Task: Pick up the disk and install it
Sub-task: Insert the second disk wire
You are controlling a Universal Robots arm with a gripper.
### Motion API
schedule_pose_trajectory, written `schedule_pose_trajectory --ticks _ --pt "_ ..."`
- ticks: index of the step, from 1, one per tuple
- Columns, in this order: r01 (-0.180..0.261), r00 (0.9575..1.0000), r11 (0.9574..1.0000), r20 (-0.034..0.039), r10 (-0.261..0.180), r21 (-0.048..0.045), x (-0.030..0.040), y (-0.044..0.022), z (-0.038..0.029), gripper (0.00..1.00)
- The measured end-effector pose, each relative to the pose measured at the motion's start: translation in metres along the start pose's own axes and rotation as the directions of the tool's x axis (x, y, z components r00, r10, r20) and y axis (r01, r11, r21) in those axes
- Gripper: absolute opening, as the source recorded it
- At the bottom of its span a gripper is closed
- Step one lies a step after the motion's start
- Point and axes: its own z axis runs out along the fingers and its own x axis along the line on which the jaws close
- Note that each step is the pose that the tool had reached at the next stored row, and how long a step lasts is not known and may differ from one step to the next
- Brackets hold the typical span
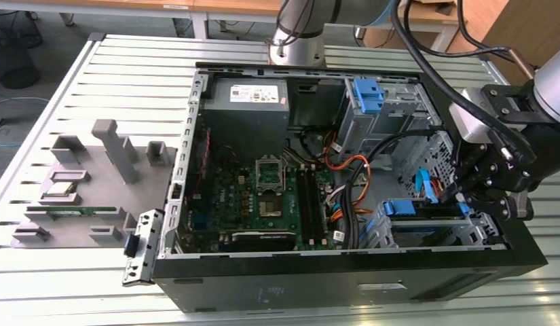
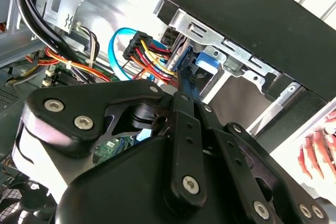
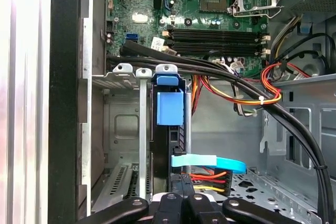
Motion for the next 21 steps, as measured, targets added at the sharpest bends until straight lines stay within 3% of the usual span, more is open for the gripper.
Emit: schedule_pose_trajectory --ticks 7,16,21 --pt "0.0 1.0 1.0 0.0015 0.0 -0.0001 -0.0001 0.0 -0.0009 0.1" --pt "0.0 1.0 1.0 0.0009 0.0 -0.0001 -0.0023 0.0006 -0.0254 0.1" --pt "0.0 1.0 1.0 0.0015 0.0 0.0 -0.0024 0.0017 -0.0262 0.1"
